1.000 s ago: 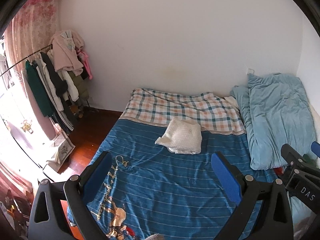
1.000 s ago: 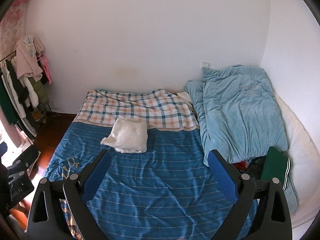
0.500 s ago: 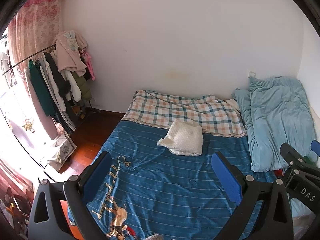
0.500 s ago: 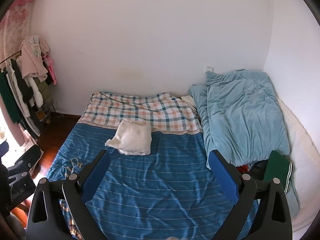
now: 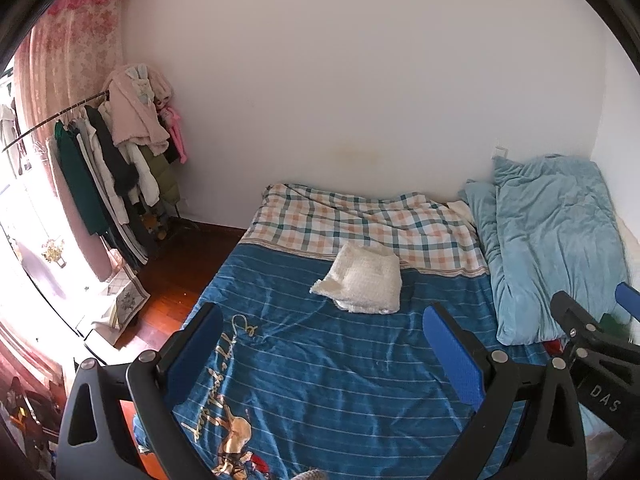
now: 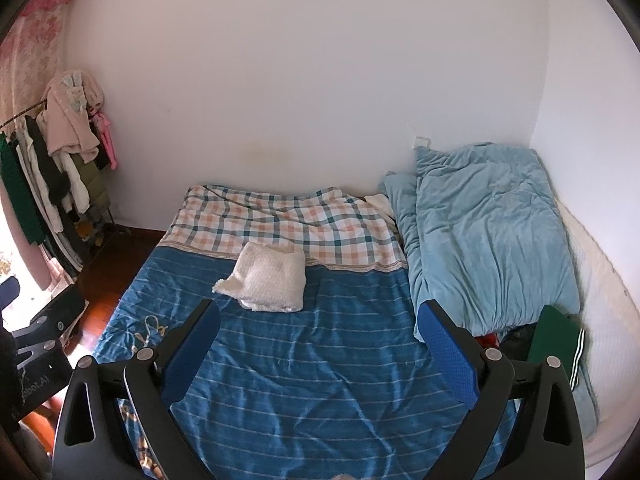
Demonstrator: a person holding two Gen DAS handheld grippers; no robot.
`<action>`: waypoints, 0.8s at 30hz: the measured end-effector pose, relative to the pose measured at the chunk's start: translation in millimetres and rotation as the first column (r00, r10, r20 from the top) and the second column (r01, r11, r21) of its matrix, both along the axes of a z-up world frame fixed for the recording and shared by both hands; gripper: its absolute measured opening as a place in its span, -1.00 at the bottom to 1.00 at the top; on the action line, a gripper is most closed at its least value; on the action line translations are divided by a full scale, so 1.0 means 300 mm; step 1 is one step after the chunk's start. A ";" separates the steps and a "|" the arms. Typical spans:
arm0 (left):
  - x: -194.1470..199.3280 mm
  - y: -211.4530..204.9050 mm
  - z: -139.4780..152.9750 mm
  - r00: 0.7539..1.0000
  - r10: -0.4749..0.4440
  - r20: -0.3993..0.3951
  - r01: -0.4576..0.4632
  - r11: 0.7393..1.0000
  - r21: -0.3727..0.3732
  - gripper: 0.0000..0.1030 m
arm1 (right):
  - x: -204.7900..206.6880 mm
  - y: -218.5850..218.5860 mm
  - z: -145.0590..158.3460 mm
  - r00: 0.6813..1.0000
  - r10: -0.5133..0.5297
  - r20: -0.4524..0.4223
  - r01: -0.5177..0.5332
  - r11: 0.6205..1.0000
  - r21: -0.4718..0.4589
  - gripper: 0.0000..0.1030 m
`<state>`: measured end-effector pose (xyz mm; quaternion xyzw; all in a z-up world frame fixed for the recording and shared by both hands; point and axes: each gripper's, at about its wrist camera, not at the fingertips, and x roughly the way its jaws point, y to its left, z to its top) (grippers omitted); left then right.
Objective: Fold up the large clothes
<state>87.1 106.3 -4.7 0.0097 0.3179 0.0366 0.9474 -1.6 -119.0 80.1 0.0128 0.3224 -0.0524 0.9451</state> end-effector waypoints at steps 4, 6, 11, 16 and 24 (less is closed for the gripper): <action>0.001 -0.016 0.008 1.000 0.001 0.004 -0.001 1.000 0.007 0.98 | 0.008 0.003 0.007 1.000 0.008 0.002 -0.008 1.000 -0.004 0.95; 0.000 -0.018 0.010 1.000 0.004 0.006 -0.004 1.000 0.006 0.98 | 0.012 0.003 0.006 1.000 0.010 0.001 -0.010 1.000 -0.004 0.95; -0.002 -0.016 0.017 1.000 0.004 0.006 -0.004 1.000 0.004 0.98 | 0.012 0.008 0.002 1.000 0.009 0.001 -0.009 1.000 -0.002 0.95; -0.003 -0.020 0.020 1.000 0.004 0.006 -0.004 1.000 0.004 0.98 | 0.021 0.008 0.004 1.000 0.012 0.004 -0.012 1.000 -0.004 0.95; -0.006 -0.017 0.022 1.000 0.001 0.010 -0.001 1.000 0.001 0.98 | 0.015 0.020 -0.002 1.000 0.009 0.007 -0.009 1.000 -0.009 0.96</action>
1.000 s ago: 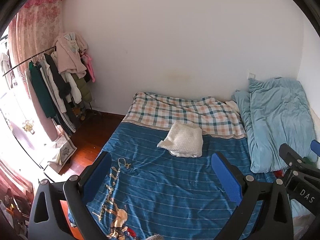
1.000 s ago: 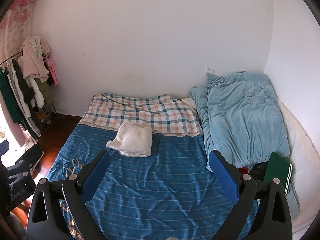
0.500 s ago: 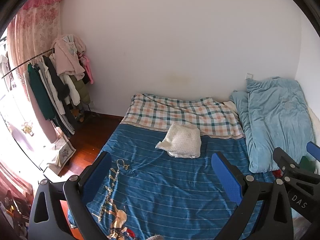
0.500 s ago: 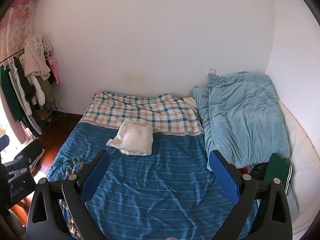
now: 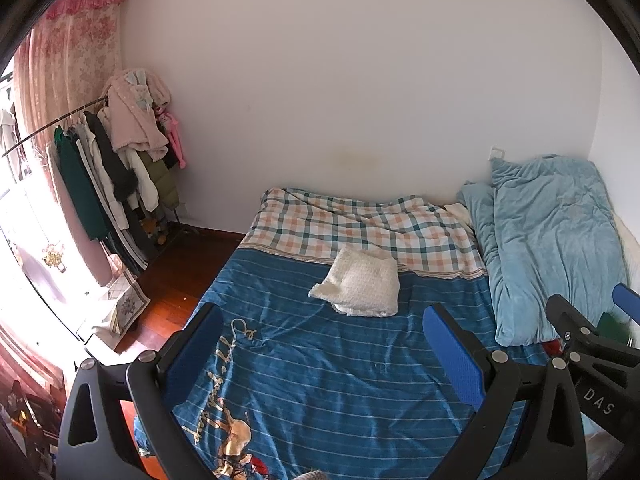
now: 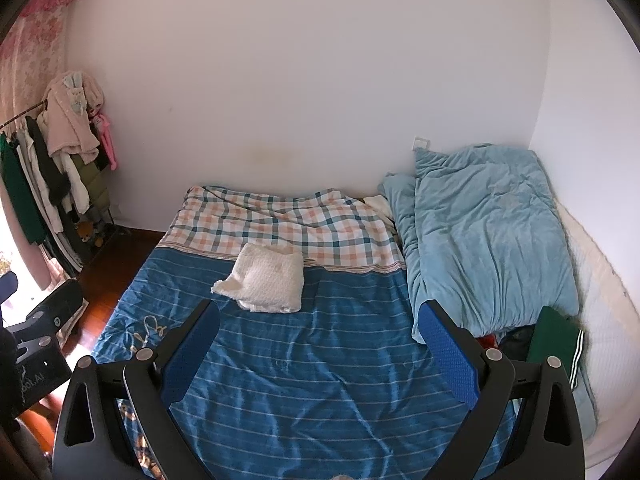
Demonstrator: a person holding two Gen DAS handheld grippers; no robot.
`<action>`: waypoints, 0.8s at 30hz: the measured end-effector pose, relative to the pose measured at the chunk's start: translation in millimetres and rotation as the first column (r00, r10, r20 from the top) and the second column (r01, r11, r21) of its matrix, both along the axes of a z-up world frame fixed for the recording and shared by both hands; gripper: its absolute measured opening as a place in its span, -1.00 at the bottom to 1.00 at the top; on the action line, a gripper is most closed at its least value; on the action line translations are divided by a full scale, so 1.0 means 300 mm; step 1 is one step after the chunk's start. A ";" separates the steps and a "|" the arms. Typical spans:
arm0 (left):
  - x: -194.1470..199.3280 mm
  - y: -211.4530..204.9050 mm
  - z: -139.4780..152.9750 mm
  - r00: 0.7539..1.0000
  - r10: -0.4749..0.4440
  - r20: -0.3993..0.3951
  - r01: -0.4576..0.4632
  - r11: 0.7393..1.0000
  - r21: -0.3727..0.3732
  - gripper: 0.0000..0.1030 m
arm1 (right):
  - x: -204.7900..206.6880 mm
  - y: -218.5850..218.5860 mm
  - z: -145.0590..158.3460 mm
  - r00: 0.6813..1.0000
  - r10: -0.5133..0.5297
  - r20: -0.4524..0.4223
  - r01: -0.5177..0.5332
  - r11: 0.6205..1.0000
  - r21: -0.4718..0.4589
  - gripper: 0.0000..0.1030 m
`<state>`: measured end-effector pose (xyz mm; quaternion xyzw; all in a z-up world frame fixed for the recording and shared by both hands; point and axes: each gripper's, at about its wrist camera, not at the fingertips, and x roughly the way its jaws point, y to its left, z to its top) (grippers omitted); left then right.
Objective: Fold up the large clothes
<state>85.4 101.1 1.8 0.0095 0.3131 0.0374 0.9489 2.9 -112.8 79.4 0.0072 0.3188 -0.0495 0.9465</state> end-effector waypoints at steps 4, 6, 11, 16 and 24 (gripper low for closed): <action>0.001 -0.002 0.003 1.000 0.000 0.002 0.000 1.000 0.002 0.98 | -0.001 -0.001 0.001 1.000 -0.002 0.003 0.002 1.000 -0.003 0.96; 0.001 -0.003 0.005 1.000 -0.001 0.003 0.001 1.000 0.002 0.98 | -0.006 -0.001 0.002 1.000 -0.005 0.006 0.005 1.000 -0.002 0.96; 0.002 -0.001 0.006 1.000 0.001 0.003 -0.001 1.000 0.002 0.98 | -0.027 0.000 0.002 1.000 -0.010 0.011 0.010 1.000 -0.007 0.96; 0.000 0.003 0.006 1.000 -0.001 0.003 0.001 1.000 0.002 0.98 | -0.037 0.002 0.004 1.000 -0.012 0.014 0.012 1.000 -0.009 0.96; -0.005 0.015 0.010 1.000 0.008 0.006 -0.008 1.000 0.001 0.98 | -0.046 0.010 0.010 1.000 -0.009 0.021 0.010 1.000 -0.012 0.96</action>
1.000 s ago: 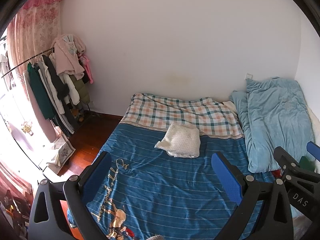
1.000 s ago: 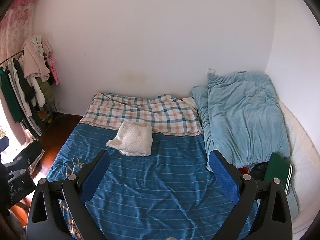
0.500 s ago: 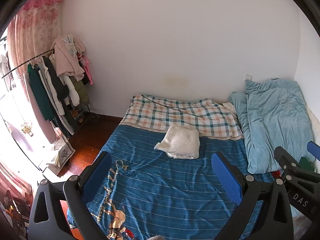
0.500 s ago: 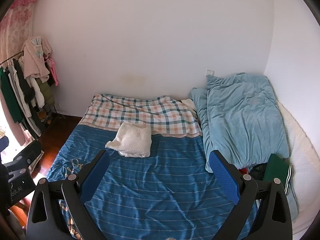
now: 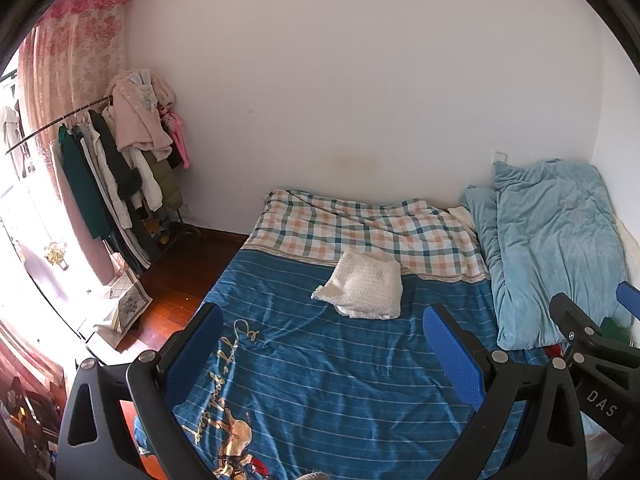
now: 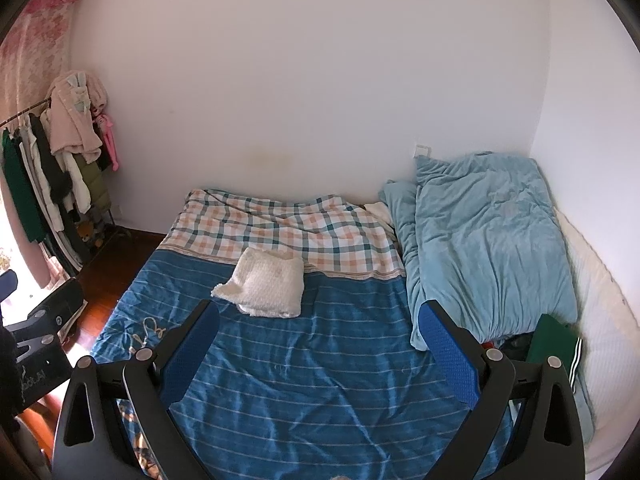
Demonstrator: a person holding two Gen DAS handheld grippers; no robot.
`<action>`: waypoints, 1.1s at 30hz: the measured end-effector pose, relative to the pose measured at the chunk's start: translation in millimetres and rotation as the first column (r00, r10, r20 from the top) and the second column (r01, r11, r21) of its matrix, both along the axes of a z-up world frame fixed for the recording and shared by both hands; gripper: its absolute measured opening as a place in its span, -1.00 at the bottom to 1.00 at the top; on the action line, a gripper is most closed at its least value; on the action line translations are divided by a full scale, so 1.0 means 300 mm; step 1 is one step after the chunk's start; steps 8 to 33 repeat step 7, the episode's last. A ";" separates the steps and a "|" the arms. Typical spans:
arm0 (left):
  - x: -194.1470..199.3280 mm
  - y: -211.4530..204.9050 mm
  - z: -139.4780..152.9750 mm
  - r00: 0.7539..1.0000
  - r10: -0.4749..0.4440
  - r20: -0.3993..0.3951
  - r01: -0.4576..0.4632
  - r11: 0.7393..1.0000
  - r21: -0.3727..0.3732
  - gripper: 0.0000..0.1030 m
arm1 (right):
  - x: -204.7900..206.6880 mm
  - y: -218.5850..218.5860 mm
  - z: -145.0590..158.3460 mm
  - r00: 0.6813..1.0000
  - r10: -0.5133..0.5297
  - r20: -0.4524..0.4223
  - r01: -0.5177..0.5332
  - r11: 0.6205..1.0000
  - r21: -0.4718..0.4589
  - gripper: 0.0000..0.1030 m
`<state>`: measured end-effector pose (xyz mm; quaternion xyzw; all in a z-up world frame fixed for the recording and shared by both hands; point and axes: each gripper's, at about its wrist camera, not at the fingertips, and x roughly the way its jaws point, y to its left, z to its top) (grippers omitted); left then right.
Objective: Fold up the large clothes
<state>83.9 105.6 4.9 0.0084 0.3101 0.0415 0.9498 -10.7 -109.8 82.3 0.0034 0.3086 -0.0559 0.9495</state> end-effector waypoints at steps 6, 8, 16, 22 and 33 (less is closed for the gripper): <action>0.002 0.007 0.003 1.000 0.021 -0.001 -0.021 1.000 -0.006 0.98 | -0.005 -0.002 0.000 1.000 -0.001 0.000 0.001 1.000 -0.003 0.96; 0.005 0.010 0.007 1.000 0.023 -0.005 -0.023 1.000 -0.011 0.98 | -0.008 -0.003 -0.001 1.000 -0.003 0.000 0.003 1.000 0.000 0.96; 0.005 0.010 0.007 1.000 0.023 -0.005 -0.023 1.000 -0.011 0.98 | -0.008 -0.003 -0.001 1.000 -0.003 0.000 0.003 1.000 0.000 0.96; 0.005 0.010 0.007 1.000 0.023 -0.005 -0.023 1.000 -0.011 0.98 | -0.008 -0.003 -0.001 1.000 -0.003 0.000 0.003 1.000 0.000 0.96; 0.005 0.010 0.007 1.000 0.023 -0.005 -0.023 1.000 -0.011 0.98 | -0.008 -0.003 -0.001 1.000 -0.003 0.000 0.003 1.000 0.000 0.96</action>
